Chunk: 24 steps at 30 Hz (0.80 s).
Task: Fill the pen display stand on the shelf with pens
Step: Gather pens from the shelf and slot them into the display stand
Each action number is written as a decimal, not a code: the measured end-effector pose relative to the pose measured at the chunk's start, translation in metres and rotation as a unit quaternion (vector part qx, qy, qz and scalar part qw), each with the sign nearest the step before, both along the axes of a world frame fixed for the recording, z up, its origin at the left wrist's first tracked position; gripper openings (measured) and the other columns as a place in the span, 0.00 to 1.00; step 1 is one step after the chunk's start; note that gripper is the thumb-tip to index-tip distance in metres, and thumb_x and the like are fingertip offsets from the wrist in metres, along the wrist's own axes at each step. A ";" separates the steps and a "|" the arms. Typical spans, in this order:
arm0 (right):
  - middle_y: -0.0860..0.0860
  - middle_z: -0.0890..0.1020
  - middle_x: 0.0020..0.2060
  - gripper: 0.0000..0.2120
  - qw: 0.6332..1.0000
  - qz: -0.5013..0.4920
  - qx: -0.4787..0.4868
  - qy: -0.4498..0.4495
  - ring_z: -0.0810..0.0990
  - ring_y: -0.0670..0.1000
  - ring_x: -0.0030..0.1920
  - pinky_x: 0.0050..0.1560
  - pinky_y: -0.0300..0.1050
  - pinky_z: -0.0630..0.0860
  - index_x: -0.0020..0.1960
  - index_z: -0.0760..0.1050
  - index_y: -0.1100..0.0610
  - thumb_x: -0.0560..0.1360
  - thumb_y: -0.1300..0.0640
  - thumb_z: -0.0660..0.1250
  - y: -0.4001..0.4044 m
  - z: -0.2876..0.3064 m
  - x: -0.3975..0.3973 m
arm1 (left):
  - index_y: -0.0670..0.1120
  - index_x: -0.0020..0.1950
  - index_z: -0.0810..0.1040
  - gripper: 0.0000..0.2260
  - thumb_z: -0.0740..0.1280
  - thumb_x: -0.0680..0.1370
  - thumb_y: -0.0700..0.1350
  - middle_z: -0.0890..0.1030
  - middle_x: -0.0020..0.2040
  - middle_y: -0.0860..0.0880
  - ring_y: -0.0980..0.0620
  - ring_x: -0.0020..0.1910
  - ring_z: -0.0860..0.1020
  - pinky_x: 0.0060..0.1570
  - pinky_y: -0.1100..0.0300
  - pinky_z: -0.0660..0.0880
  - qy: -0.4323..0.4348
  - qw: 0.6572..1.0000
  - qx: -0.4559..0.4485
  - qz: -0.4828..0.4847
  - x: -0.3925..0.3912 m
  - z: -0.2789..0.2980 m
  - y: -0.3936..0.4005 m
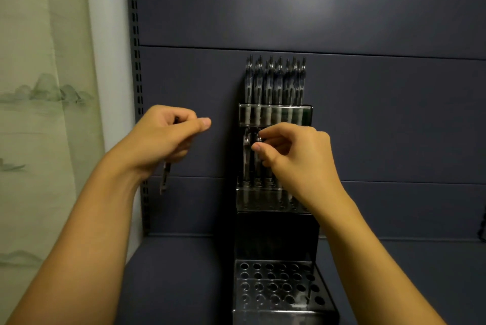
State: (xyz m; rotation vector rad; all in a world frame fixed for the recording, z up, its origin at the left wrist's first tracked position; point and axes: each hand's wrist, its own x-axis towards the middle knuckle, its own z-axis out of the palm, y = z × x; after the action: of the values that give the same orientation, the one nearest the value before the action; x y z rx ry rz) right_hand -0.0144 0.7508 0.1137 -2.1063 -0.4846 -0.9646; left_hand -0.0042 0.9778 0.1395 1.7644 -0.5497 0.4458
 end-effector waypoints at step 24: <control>0.55 0.85 0.39 0.05 0.887 0.344 0.254 0.177 0.84 0.49 0.40 0.47 0.40 0.83 0.52 0.83 0.64 0.78 0.67 0.69 0.056 -0.019 -0.024 | 0.46 0.32 0.65 0.18 0.65 0.81 0.44 0.61 0.24 0.50 0.54 0.21 0.59 0.28 0.56 0.52 0.035 0.972 -0.138 -0.186 -0.040 0.023 -0.048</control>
State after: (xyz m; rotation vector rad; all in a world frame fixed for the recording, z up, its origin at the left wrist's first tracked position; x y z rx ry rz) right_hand -0.0386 0.8068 0.0946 -1.4131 -0.6414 -0.2378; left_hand -0.0447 0.9296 0.1624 1.3684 -0.7145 0.1851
